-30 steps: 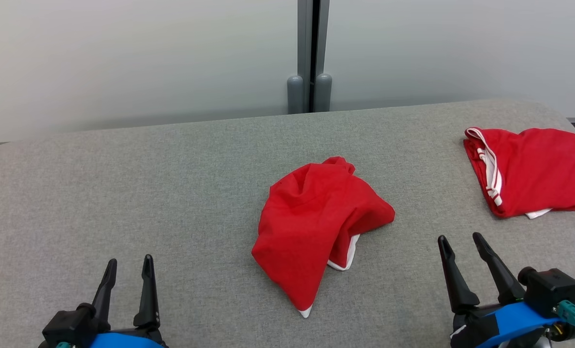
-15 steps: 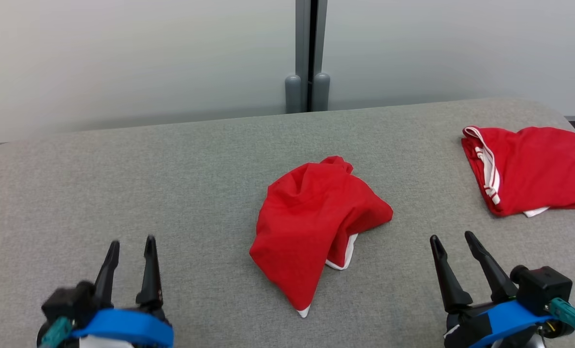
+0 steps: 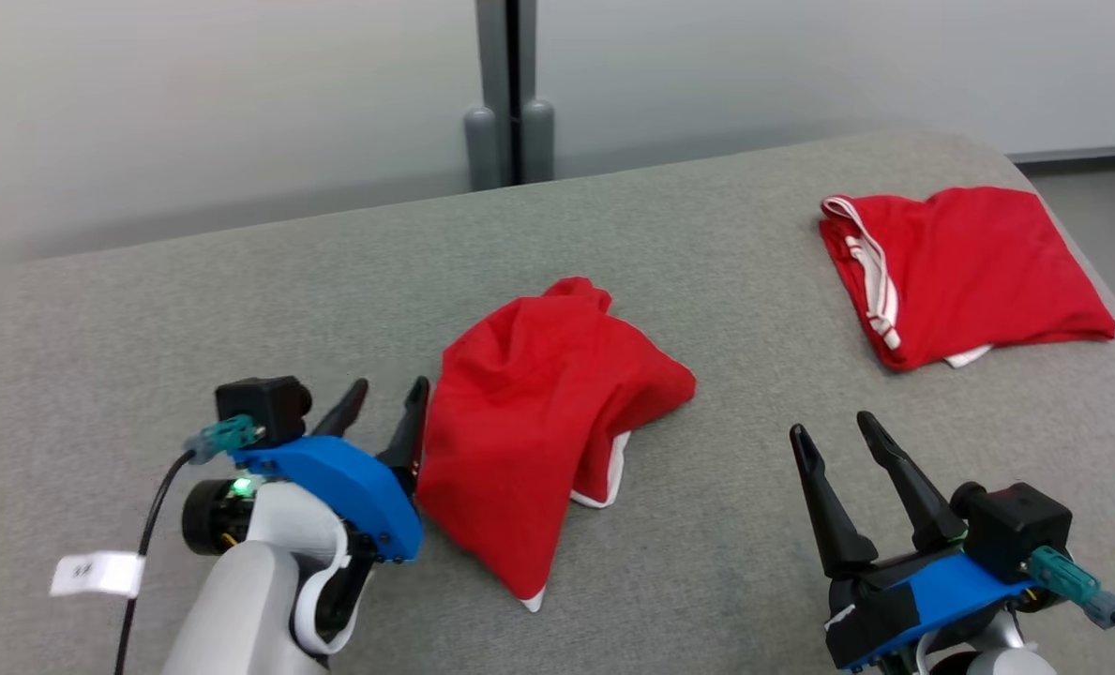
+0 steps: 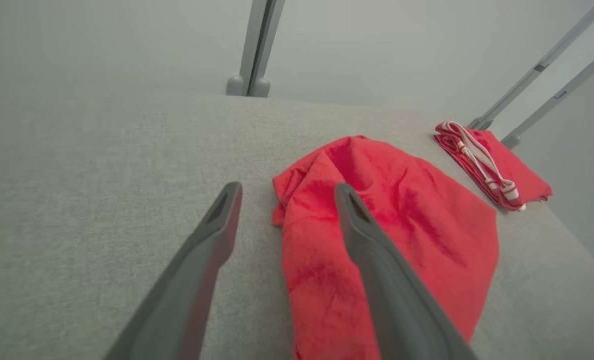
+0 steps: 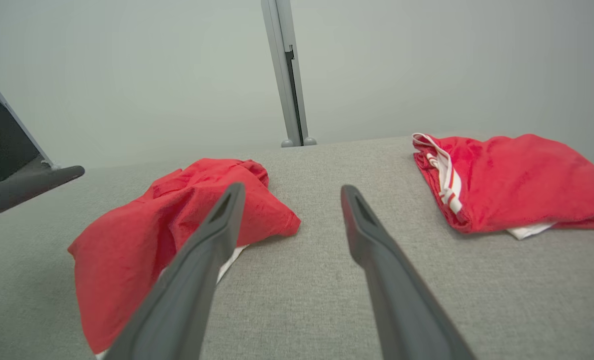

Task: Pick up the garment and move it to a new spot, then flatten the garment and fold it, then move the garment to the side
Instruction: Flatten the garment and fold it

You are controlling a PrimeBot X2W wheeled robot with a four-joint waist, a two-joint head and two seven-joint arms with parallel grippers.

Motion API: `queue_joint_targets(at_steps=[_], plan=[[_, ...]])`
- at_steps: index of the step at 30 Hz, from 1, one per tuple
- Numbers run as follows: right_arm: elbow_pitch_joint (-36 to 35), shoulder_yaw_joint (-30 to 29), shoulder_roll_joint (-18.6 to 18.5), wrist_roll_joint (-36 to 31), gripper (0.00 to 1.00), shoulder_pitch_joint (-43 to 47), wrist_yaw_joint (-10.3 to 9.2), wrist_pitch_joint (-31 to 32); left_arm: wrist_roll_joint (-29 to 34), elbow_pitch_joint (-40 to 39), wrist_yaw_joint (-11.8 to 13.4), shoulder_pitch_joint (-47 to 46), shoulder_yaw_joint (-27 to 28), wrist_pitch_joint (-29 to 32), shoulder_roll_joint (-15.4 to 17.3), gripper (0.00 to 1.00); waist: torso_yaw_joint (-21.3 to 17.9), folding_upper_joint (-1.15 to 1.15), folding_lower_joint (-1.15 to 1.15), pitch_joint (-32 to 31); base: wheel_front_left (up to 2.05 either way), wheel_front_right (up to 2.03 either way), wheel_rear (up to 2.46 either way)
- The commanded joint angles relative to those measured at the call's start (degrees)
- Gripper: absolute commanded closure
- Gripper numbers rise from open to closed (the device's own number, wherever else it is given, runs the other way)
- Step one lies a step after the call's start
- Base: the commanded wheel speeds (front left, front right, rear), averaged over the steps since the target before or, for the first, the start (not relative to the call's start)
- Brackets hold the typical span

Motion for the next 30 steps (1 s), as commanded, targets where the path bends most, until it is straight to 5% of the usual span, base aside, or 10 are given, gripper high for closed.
queue_joint_targets(at_steps=[1, 12, 13, 15, 30], plan=[[0.21, 0.44, 0.0, 0.47, 0.0, -0.73, 0.01, -0.31, -1.02, 1.89, -0.22, -1.43, -0.43, 1.86, -0.25, 0.0, -1.65, 0.0, -0.01, 1.04, 0.0, 0.0, 0.0], [1.76, 1.61, 0.44, 0.76, 0.0, -1.34, 0.01, -1.42, -5.4, 10.6, 3.02, -4.29, -1.61, 13.8, -1.81, 0.0, -5.24, 0.0, -0.01, 1.83, 0.0, 0.0, 0.0], [1.85, 1.51, 0.45, 0.77, 0.0, -1.2, 0.01, -1.52, -5.63, 11.02, 3.24, -4.16, -1.91, 14.8, -1.92, 0.17, -5.34, 0.0, -0.01, 1.75, 0.0, 0.0, 0.0], [2.04, 1.32, 0.4, 0.76, 0.0, -0.96, 0.01, -1.65, -5.26, 11.12, 3.46, -4.09, -2.7, 15.2, -2.02, 1.0, -5.43, 0.0, -0.01, 1.52, 0.0, 0.0, 0.0], [1.69, 1.07, 0.18, 0.61, 0.0, -0.06, 0.01, -0.7, 3.93, 1.88, 2.87, -12.33, -7.08, -2.99, -1.33, 1.0, -2.41, 0.0, -0.01, -1.2, 0.0, 0.0, 0.0]])
